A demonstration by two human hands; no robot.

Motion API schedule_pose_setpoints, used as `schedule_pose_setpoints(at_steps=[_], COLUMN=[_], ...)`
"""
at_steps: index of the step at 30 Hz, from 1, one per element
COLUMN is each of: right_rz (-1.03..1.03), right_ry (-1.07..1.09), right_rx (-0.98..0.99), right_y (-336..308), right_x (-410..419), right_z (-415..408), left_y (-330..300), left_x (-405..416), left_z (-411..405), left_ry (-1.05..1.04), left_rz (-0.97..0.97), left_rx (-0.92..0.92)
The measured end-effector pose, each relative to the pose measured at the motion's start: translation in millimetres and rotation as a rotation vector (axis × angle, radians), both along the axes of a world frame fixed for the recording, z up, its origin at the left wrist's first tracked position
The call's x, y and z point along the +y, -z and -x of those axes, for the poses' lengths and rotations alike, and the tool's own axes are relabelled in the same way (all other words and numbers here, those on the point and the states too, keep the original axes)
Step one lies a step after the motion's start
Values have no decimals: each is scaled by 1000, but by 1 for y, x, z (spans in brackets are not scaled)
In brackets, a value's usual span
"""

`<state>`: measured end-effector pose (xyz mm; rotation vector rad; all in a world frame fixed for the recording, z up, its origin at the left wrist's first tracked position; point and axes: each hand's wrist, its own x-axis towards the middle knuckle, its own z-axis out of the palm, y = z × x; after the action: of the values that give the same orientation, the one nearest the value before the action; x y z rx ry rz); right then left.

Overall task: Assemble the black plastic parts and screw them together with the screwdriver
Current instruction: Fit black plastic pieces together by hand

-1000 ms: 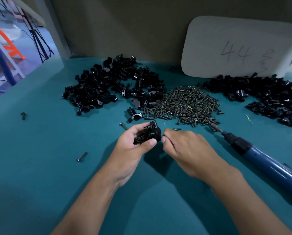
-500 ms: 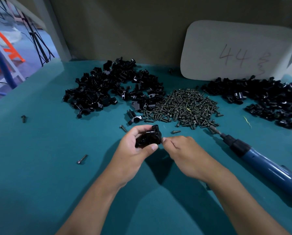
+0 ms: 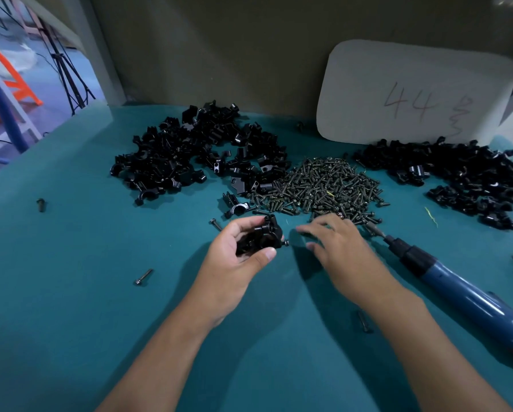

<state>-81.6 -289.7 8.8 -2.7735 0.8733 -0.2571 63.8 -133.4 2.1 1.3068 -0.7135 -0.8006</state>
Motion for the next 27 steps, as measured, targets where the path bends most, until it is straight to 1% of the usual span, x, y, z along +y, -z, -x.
schedule_pose_setpoints(at_steps=[4,6,7,9,10,11,14,19,27], right_rz=[-86,-169,-270,-622,-739,-775,-775,-662,-625], right_ry=[32,63,54,-17,-48,-76,-124,-103,-63], right_rx=[-156,-318,-445,-729,-822,-859,-848,-783,-874], right_y=[1,-10,-18,-35,-41,-44,-42,-30,-24], right_x=[0,0,2,13,18,22,30,29,42], right_z=[-4,-6,-8,-11,-13,-14,-17,-19,-24], left_y=[-1,-1,-1,-1,0,2,5,9,10], left_x=[0,0,0,0,0,0,-1,-4,-6], left_z=[1,0,0,0,-1,-1,-4,-7,-6], left_ry=[7,6,9,19,21,22,5,-18,-2], left_rz=[-1,4,8,13,21,31,72,136,194], left_rx=[4,-7,-14,-17,-11,-1,39,66,39])
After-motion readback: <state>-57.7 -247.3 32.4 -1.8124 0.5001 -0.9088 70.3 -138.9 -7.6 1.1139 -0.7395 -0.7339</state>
